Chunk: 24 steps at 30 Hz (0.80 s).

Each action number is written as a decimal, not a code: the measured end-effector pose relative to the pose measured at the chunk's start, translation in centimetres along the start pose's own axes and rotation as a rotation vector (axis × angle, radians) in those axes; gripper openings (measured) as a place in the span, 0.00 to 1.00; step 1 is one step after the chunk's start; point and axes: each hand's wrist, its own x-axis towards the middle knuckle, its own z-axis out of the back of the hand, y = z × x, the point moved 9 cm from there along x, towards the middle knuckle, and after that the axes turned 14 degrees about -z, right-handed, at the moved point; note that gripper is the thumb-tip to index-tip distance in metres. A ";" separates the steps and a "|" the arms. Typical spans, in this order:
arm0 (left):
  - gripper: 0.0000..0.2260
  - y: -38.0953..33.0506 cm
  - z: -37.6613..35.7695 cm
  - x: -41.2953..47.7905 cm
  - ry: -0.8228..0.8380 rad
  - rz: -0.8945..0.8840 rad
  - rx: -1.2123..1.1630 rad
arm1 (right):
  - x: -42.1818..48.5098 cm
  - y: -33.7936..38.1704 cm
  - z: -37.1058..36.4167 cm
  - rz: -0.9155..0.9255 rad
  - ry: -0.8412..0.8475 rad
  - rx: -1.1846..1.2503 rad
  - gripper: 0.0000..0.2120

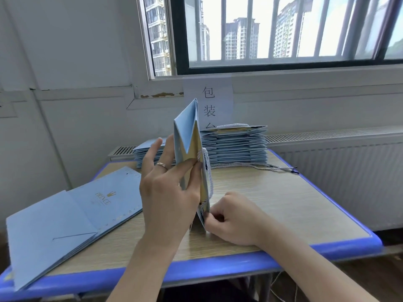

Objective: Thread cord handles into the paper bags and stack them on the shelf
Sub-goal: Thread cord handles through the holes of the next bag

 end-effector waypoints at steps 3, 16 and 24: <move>0.08 0.0 -0.5 -0.3 0.013 -0.001 -0.010 | 0.0 -0.1 0.0 -0.009 0.004 -0.013 0.21; 0.12 0.5 -0.8 -1.5 0.027 0.007 -0.048 | 0.0 -0.2 0.0 -0.006 -0.001 0.008 0.20; 0.10 0.8 -0.9 -1.7 0.008 0.019 -0.070 | 0.1 -0.1 -0.1 0.005 -0.002 0.029 0.24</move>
